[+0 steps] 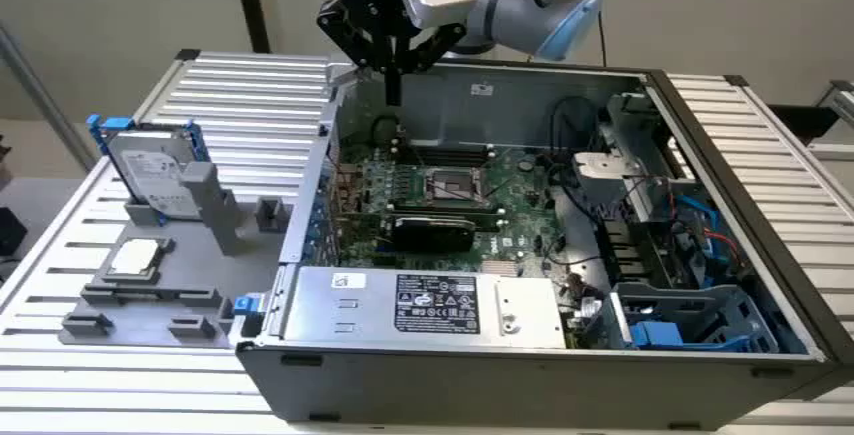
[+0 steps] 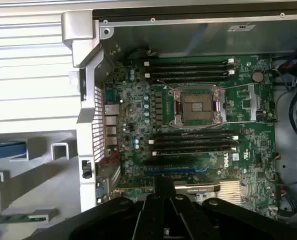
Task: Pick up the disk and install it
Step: 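Reach for the disk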
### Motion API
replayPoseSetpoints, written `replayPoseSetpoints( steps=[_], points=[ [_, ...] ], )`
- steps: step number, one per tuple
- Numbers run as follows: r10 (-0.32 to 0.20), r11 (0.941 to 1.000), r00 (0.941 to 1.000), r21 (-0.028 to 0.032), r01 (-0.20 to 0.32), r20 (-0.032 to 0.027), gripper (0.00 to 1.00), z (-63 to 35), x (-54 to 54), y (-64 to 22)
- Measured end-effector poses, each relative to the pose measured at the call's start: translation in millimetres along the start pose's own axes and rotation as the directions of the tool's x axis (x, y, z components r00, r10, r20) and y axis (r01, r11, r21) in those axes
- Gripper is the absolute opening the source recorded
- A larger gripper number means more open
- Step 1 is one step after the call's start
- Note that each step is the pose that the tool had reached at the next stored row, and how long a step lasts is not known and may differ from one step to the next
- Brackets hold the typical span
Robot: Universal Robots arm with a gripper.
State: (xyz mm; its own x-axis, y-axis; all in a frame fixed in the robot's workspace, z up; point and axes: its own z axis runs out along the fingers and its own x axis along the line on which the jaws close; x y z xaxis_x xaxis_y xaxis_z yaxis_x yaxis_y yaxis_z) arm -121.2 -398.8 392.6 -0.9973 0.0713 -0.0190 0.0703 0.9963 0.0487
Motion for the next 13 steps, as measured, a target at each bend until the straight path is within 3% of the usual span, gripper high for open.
replayPoseSetpoints(
  steps=[13],
  points=[
    [0.000,1.0000,1.0000,0.0000,0.000,0.0000,0.00,0.0,0.0,0.0]
  ],
)
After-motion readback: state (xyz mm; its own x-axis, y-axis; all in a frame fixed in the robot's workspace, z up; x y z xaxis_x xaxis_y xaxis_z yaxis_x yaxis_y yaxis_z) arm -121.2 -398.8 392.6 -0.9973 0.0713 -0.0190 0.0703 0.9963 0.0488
